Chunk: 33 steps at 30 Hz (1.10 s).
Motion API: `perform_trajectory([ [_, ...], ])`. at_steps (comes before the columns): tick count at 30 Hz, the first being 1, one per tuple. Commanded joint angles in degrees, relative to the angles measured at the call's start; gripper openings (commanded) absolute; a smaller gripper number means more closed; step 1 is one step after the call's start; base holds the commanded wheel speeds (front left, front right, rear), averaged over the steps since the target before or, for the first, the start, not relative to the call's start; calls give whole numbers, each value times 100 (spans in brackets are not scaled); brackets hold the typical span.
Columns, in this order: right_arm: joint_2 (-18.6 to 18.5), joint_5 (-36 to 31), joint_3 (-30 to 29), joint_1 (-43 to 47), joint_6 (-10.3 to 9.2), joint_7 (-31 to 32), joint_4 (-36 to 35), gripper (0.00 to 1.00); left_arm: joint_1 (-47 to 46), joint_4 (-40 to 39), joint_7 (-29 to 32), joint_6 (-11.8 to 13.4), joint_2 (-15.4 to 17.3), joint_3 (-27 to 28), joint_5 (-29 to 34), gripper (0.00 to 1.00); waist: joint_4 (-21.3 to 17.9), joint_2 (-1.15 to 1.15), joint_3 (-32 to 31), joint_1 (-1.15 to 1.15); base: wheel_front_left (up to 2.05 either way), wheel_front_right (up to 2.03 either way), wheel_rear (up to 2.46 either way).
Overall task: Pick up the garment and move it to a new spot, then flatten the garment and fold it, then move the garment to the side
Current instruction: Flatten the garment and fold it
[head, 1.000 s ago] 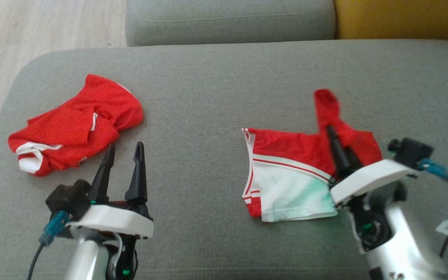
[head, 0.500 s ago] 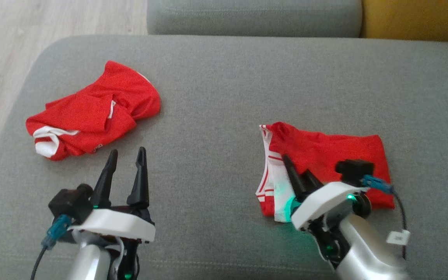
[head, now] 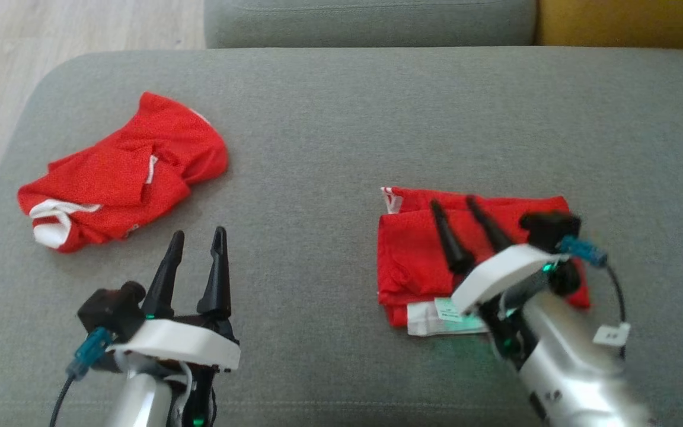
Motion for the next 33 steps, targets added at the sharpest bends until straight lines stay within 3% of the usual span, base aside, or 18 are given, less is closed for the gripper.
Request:
perform_trajectory([
  [1,6,-183,-7,-267,-4,-99,-156,100,-253,-242,-44,47,20,202,-9,100,-69,0,-6,0,0,0,0],
  [14,-1063,-1807,-1261,228,-4,-481,-1413,100,-350,-466,-44,62,20,321,149,100,-478,0,45,0,0,0,0],
  [18,-1065,-2160,-1783,735,-4,-505,-1957,100,-288,-536,-44,75,20,352,228,100,-537,0,33,0,0,0,0],
  [23,-817,-2495,-2299,1318,-4,-509,-2530,100,-155,-647,-44,89,20,312,453,100,-589,0,35,0,0,0,0],
  [33,-556,-2776,-2558,1663,-4,-511,-2843,100,-28,-776,-44,167,20,287,616,100,-630,0,36,0,0,0,0],
])
